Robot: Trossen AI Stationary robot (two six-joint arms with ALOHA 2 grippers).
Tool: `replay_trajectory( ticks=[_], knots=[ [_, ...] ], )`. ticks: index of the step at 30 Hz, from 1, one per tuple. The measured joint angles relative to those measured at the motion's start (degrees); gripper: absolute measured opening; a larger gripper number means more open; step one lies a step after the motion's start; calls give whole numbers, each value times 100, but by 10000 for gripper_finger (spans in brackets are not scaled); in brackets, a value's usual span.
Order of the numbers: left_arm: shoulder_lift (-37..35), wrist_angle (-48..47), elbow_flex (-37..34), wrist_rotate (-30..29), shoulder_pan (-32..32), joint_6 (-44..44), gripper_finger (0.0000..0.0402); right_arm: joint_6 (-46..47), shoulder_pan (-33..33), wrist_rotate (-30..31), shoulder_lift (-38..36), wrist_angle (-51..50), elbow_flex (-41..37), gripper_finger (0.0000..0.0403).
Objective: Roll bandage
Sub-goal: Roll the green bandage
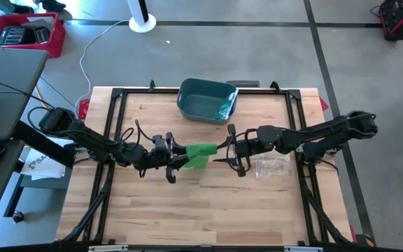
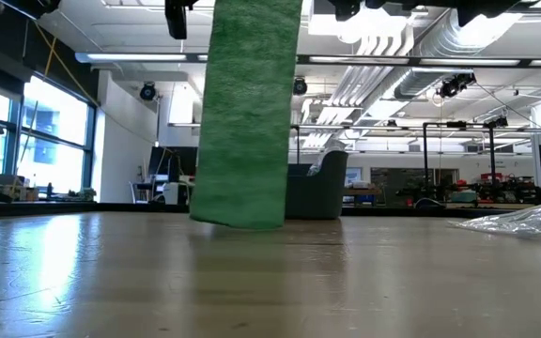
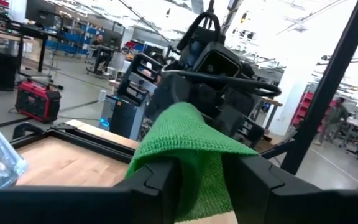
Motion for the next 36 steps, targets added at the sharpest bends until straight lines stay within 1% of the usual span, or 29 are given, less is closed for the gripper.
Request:
replay_trajectory(
  ticks=[2, 4, 9, 10, 13, 15, 17, 20, 24, 26, 28, 32, 34, 36],
  knots=[
    [1, 0, 0, 6, 2, -2, 105, -138, 0, 11, 0, -9, 1, 149],
    [2, 0, 0, 47, 2, -33, 103, -189, 0, 17, 0, -29, 1, 122],
    [4, 44, 0, 91, 2, -39, 102, -314, 0, 31, 0, -29, 1, 23],
    [-4, 59, 0, 92, 2, -39, 102, -372, 0, 31, 0, -46, 1, 13],
    [-138, -97, 0, 166, 4, -23, 102, -404, 0, 30, 0, -70, 1, 17],
    [-311, -344, 0, 269, 4, 99, 102, -407, -5, -73, 0, -69, 3, 14],
    [-533, -719, 0, 311, 4, 145, 102, -410, -4, -180, 0, -79, 3, 7],
    [-902, -1443, 0, 319, 7, 151, 102, -405, -4, -368, 0, -116, 3, 7],
    [-1362, -2079, 0, 39, 22, 221, 102, -402, 0, -518, 0, -158, 3, 4],
    [-1547, -2279, 0, -23, 20, 486, 102, -401, 0, -618, -4, -153, 3, 4],
    [-1659, -2436, 0, -5, 10, 965, 102, -384, -27, -797, -71, -154, 3, 4],
    [-1577, -2542, 2, 251, -84, 2130, 103, -122, -125, -956, -370, -158, 3, 4],
    [-1470, -2532, 2, 277, -96, 2365, 110, -29, -195, -994, -510, -208, 3, 4],
    [-1332, -2450, 2, 247, -84, 2359, 121, -9, -245, -1080, -623, -301, 3, 4]
  ],
)
